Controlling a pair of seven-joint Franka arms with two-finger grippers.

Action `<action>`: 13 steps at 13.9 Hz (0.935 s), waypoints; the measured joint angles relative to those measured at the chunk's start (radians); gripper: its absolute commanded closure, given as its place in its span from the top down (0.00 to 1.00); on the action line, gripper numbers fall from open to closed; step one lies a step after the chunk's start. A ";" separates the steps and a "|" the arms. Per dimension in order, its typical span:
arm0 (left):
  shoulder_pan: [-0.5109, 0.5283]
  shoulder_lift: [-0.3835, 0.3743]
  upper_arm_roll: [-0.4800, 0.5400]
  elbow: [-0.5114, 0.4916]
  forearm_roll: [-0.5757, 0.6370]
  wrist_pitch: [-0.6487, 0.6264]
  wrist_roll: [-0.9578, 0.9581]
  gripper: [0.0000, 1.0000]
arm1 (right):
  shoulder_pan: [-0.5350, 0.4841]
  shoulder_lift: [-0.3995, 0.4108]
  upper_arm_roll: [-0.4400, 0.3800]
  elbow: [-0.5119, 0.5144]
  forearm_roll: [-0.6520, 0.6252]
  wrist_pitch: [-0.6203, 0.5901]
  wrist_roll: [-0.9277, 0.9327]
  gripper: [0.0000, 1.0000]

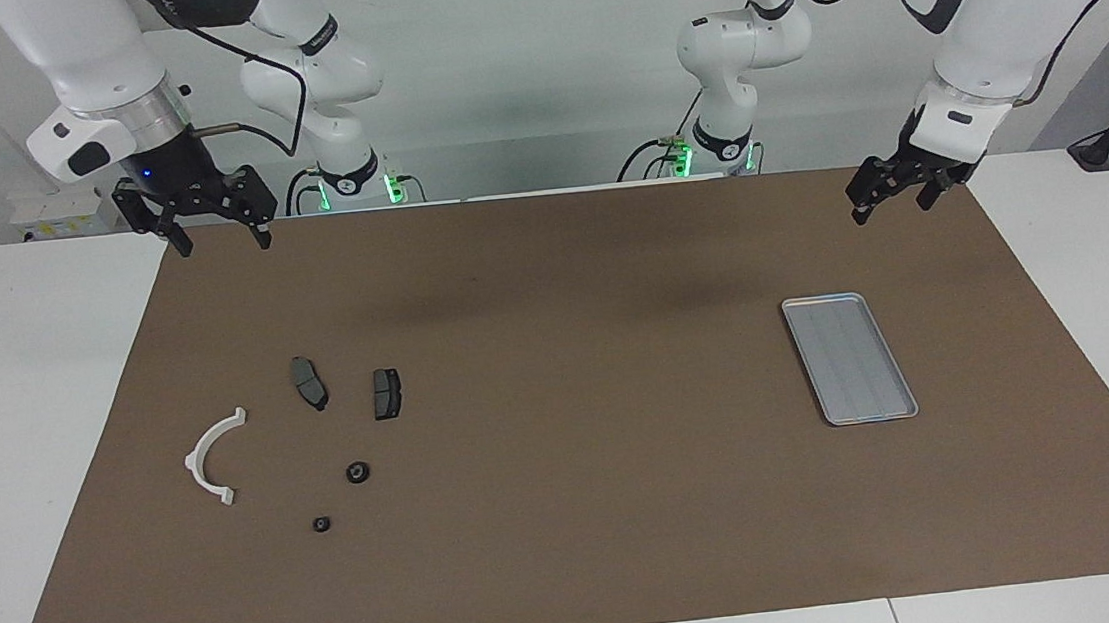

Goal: Pick bearing gear from pile to tray

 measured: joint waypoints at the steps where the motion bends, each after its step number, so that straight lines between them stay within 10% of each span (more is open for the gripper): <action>1: 0.000 0.000 0.000 0.000 0.000 0.000 0.000 1.00 | 0.000 0.000 0.000 0.000 0.000 0.000 0.000 1.00; 13: 0.000 0.000 0.000 0.000 0.000 0.000 0.000 1.00 | -0.003 0.000 -0.005 0.000 0.000 0.020 -0.021 1.00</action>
